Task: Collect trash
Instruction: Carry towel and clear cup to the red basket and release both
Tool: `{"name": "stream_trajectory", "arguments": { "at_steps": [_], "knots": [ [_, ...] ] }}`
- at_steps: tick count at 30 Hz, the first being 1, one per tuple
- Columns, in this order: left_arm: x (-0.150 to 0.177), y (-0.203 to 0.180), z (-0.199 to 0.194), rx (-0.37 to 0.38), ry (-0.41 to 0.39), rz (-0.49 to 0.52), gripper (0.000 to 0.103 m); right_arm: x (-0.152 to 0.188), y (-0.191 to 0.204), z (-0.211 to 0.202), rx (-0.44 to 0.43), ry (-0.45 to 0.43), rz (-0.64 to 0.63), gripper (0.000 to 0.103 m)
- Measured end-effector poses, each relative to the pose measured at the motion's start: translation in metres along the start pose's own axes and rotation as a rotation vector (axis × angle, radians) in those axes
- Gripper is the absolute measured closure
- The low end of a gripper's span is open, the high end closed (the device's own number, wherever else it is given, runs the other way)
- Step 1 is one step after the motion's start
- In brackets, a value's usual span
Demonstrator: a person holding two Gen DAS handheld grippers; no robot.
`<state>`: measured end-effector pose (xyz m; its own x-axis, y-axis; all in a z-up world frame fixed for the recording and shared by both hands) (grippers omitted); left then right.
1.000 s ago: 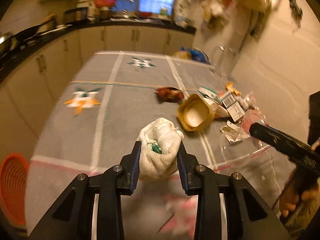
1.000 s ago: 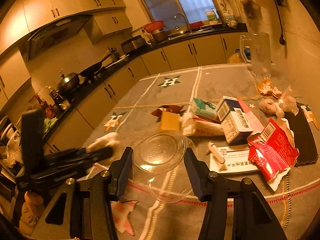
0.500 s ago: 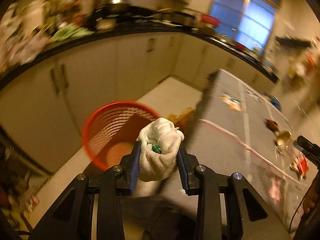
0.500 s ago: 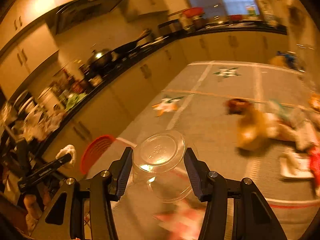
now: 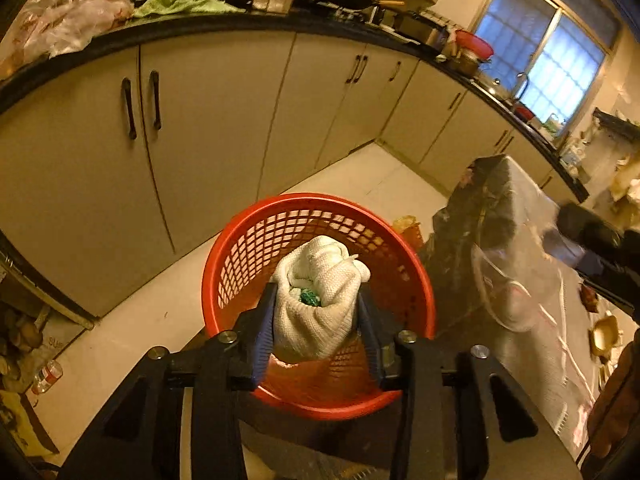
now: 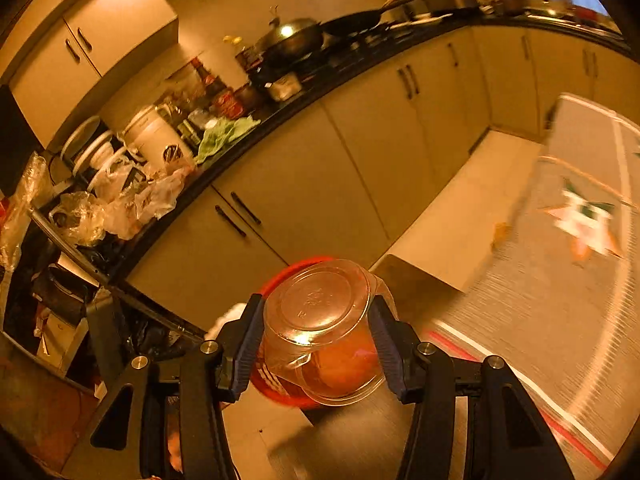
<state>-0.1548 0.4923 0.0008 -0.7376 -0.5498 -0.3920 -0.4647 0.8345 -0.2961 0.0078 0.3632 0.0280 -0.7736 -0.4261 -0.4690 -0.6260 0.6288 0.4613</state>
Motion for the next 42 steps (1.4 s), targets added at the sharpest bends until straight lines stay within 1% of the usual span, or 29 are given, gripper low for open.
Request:
{"name": "stream_trajectory", "arguments": {
  "at_steps": [1, 2, 3, 4, 5, 7, 10, 12, 13, 14, 16, 19, 22, 24, 25, 27, 28, 29, 31, 32, 36, 38, 40, 42],
  "knots": [
    [-0.001, 0.001, 0.003, 0.012, 0.009, -0.005, 0.060, -0.005, 0.002, 0.010, -0.002, 0.010, 0.001, 0.044],
    [-0.001, 0.003, 0.006, 0.035, 0.015, -0.010, 0.057, -0.009, 0.003, 0.021, -0.011, 0.026, 0.006, 0.041],
    [-0.001, 0.005, 0.007, 0.050, 0.017, -0.014, 0.055, -0.013, 0.003, 0.032, -0.024, 0.048, 0.015, 0.036],
    [0.000, 0.006, 0.007, 0.064, 0.016, -0.017, 0.051, -0.016, 0.002, 0.040, -0.035, 0.064, 0.027, 0.028],
    [0.000, 0.007, 0.006, 0.065, 0.013, -0.018, 0.049, -0.017, 0.001, 0.045, -0.037, 0.071, 0.038, 0.027],
    [0.003, 0.012, 0.005, 0.052, 0.006, -0.019, 0.048, -0.015, -0.003, 0.052, -0.016, 0.089, 0.039, 0.027],
    [0.009, 0.017, -0.003, 0.033, -0.010, -0.028, 0.048, -0.012, -0.013, 0.055, 0.058, 0.102, 0.038, 0.027],
    [0.014, 0.023, -0.010, 0.010, -0.028, -0.041, 0.044, -0.012, -0.020, 0.055, 0.079, 0.112, 0.047, 0.027],
    [0.017, 0.029, -0.013, -0.019, -0.040, -0.053, 0.041, -0.010, -0.023, 0.054, 0.081, 0.116, 0.053, 0.027],
    [0.019, 0.033, -0.015, -0.044, -0.046, -0.064, 0.038, -0.007, -0.026, 0.049, 0.085, 0.116, 0.058, 0.027],
    [0.019, 0.043, -0.015, -0.084, -0.053, -0.085, 0.037, 0.001, -0.028, 0.037, 0.103, 0.109, 0.058, 0.027],
    [0.012, 0.060, -0.003, -0.120, -0.030, -0.125, 0.037, 0.019, -0.029, 0.010, 0.134, 0.072, 0.043, 0.027],
    [-0.002, 0.070, 0.022, -0.152, 0.014, -0.120, 0.037, 0.040, -0.033, -0.020, 0.146, 0.024, 0.053, 0.027],
    [-0.009, 0.073, 0.039, -0.134, 0.050, -0.107, 0.037, 0.053, -0.036, -0.039, 0.148, -0.005, 0.064, 0.027],
    [-0.014, 0.074, 0.052, -0.119, 0.091, -0.106, 0.037, 0.059, -0.036, -0.047, 0.154, -0.014, 0.068, 0.027],
    [-0.019, 0.070, 0.069, -0.101, 0.131, -0.092, 0.037, 0.072, -0.040, -0.061, 0.168, -0.034, 0.076, 0.027],
    [-0.021, 0.069, 0.075, -0.100, 0.148, -0.088, 0.047, 0.079, -0.041, -0.068, 0.178, -0.041, 0.079, 0.027],
    [-0.021, 0.067, 0.080, -0.097, 0.168, -0.091, 0.076, 0.086, -0.044, -0.074, 0.190, -0.047, 0.083, 0.027],
    [-0.018, 0.067, 0.092, -0.067, 0.227, -0.121, 0.089, 0.097, -0.049, -0.085, 0.211, -0.056, 0.094, 0.027],
    [-0.016, 0.067, 0.093, -0.053, 0.236, -0.130, 0.092, 0.101, -0.052, -0.090, 0.218, -0.059, 0.101, 0.027],
    [-0.004, 0.066, 0.093, 0.000, 0.272, -0.153, 0.092, 0.117, -0.065, -0.109, 0.236, -0.077, 0.138, 0.027],
    [-0.002, 0.063, 0.091, -0.002, 0.276, -0.155, 0.092, 0.124, -0.071, -0.115, 0.249, -0.079, 0.151, 0.027],
    [0.000, 0.061, 0.088, -0.024, 0.267, -0.155, 0.092, 0.130, -0.075, -0.119, 0.263, -0.070, 0.158, 0.027],
    [-0.001, 0.059, 0.082, -0.032, 0.246, -0.154, 0.089, 0.134, -0.079, -0.120, 0.264, -0.061, 0.168, 0.027]
  ]
}}
Point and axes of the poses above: each gripper's, at about its wrist camera, not at the fingertips, and z roughly the way its jaws point, y to its left, x to its underside, the point moved 1 cm from there along z, roughly the way its jaws point, and after that the axes turned 13 degrees about y, right-handed, at the moved point
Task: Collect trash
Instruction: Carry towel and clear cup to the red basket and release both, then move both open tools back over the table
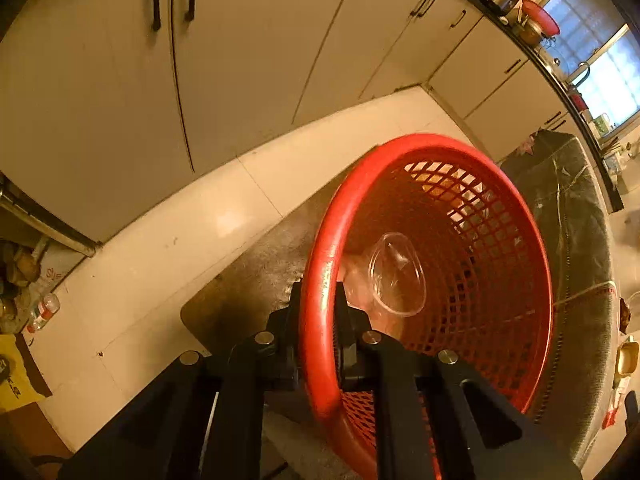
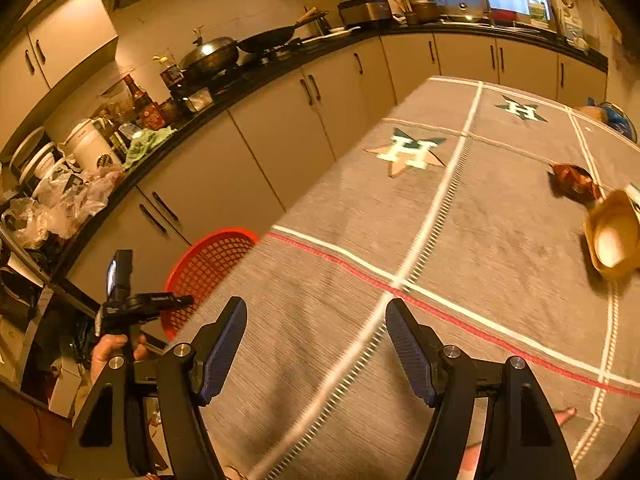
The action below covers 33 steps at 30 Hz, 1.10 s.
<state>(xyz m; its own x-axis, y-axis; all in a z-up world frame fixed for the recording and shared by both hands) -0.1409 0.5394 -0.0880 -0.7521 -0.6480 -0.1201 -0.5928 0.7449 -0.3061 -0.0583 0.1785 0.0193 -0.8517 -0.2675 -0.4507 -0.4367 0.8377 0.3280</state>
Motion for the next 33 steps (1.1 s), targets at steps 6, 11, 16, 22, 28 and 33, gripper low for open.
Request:
{"name": "stream_trajectory", "arguments": {
  "at_steps": [6, 11, 16, 22, 28, 33],
  "knots": [
    [0.013, -0.012, -0.044, -0.053, -0.138, 0.003, 0.048, 0.011, -0.019, -0.013, -0.004, -0.019, 0.036, 0.026],
    [0.041, -0.038, -0.085, -0.193, -0.261, 0.043, 0.037, 0.021, -0.032, -0.025, -0.011, -0.047, 0.061, 0.024],
    [0.078, -0.076, -0.115, -0.339, -0.362, 0.110, 0.031, 0.036, -0.045, -0.036, -0.016, -0.065, 0.078, 0.024],
    [0.118, -0.121, -0.135, -0.388, -0.428, 0.205, 0.029, 0.057, -0.070, -0.062, -0.003, -0.111, 0.120, 0.024],
    [0.154, -0.169, -0.149, -0.359, -0.481, 0.297, 0.024, 0.085, -0.108, -0.095, 0.037, -0.170, 0.198, 0.023],
    [0.175, -0.205, -0.149, -0.367, -0.499, 0.373, 0.023, 0.112, -0.146, -0.118, 0.044, -0.210, 0.280, 0.022]
  ]
}}
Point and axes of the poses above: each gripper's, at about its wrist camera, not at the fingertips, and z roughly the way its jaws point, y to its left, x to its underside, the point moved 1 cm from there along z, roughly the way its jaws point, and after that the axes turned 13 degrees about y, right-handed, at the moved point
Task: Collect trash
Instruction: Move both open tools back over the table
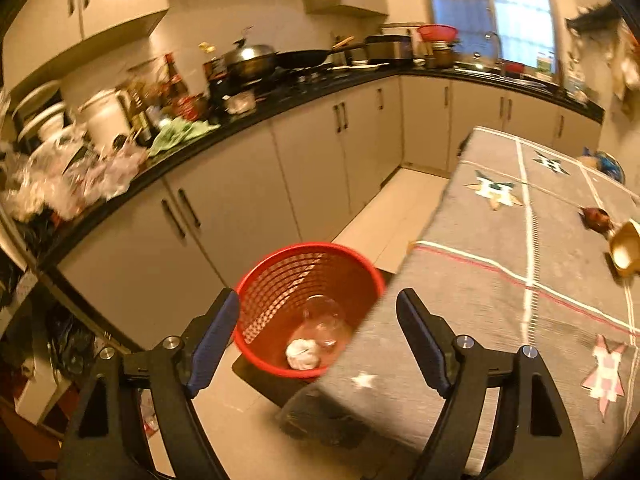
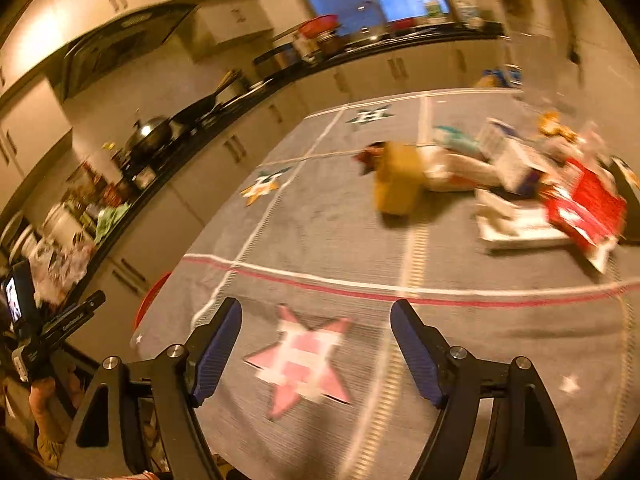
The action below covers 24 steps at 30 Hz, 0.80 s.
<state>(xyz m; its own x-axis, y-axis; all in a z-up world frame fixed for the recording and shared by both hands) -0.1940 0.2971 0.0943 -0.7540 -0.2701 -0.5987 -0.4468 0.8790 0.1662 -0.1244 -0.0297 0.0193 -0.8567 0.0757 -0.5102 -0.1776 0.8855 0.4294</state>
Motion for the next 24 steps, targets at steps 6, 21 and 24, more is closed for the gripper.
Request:
{"name": "stream_trajectory", "arguments": {
  "at_steps": [6, 21, 24],
  "knots": [
    [0.003, -0.034, -0.011, -0.001, -0.011, 0.075, 0.023, 0.008, -0.043, -0.024, 0.011, -0.042, 0.089, 0.021],
    [-0.010, -0.168, -0.014, 0.362, 0.050, 0.370, 0.022, 0.026, -0.159, -0.075, 0.169, -0.119, 0.294, 0.020],
    [-0.016, -0.202, -0.014, 0.427, 0.061, 0.422, 0.022, 0.020, -0.171, -0.078, 0.190, -0.118, 0.301, 0.020]
  ]
}}
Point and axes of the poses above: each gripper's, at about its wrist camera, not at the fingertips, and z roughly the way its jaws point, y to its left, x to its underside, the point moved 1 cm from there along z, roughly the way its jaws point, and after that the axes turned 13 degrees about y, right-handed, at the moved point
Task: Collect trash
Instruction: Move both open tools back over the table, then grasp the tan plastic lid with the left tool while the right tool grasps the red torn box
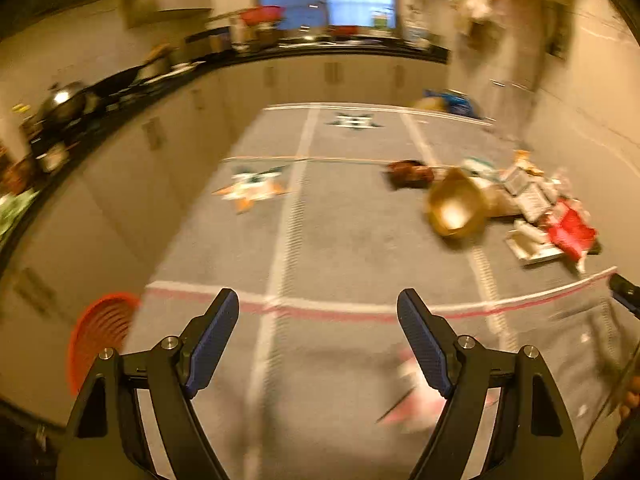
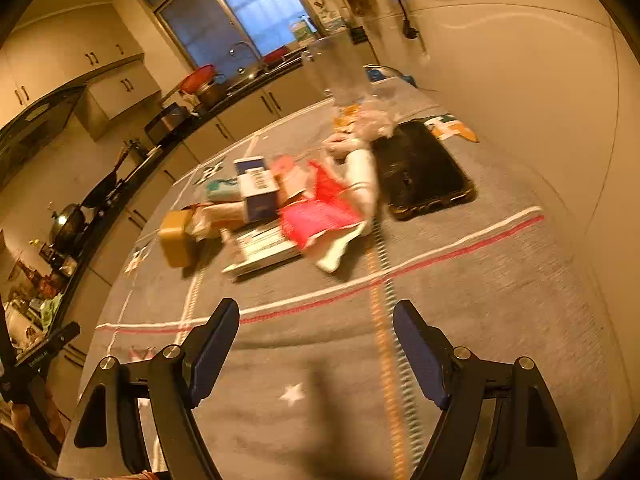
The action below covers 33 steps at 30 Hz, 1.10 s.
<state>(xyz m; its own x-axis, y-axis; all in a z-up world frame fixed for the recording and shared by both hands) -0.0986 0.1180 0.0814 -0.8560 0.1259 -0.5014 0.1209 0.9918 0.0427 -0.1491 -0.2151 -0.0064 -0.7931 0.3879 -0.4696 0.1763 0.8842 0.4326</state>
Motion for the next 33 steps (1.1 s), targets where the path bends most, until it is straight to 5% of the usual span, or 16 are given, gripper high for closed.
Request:
{"name": "stream_trajectory", "arguments": {
  "at_steps": [7, 15, 18, 20, 21, 26, 33],
  "knots": [
    [-0.054, -0.061, 0.043, 0.152, 0.053, 0.076, 0.023, -0.040, -0.007, 0.016, 0.063, -0.011, -0.024, 0.020],
    [-0.095, -0.111, 0.082, 0.228, 0.111, 0.138, 0.023, -0.075, -0.003, 0.044, 0.116, -0.003, -0.081, 0.024],
    [-0.105, -0.123, 0.095, 0.244, 0.133, 0.143, 0.039, -0.081, 0.000, 0.053, 0.125, 0.004, -0.095, 0.029],
    [-0.108, -0.126, 0.101, 0.262, 0.158, 0.138, 0.077, -0.083, 0.002, 0.058, 0.135, 0.012, -0.108, 0.036],
    [-0.108, -0.127, 0.103, 0.284, 0.172, 0.132, 0.081, -0.084, 0.003, 0.060, 0.137, 0.016, -0.111, 0.039],
    [-0.099, -0.129, 0.092, 0.274, 0.134, 0.130, 0.082, -0.085, 0.000, 0.065, 0.110, 0.045, -0.104, 0.085],
    [-0.081, -0.112, 0.046, 0.289, 0.038, 0.123, 0.082, -0.077, 0.006, 0.046, 0.077, 0.003, -0.095, 0.097]
  ]
}}
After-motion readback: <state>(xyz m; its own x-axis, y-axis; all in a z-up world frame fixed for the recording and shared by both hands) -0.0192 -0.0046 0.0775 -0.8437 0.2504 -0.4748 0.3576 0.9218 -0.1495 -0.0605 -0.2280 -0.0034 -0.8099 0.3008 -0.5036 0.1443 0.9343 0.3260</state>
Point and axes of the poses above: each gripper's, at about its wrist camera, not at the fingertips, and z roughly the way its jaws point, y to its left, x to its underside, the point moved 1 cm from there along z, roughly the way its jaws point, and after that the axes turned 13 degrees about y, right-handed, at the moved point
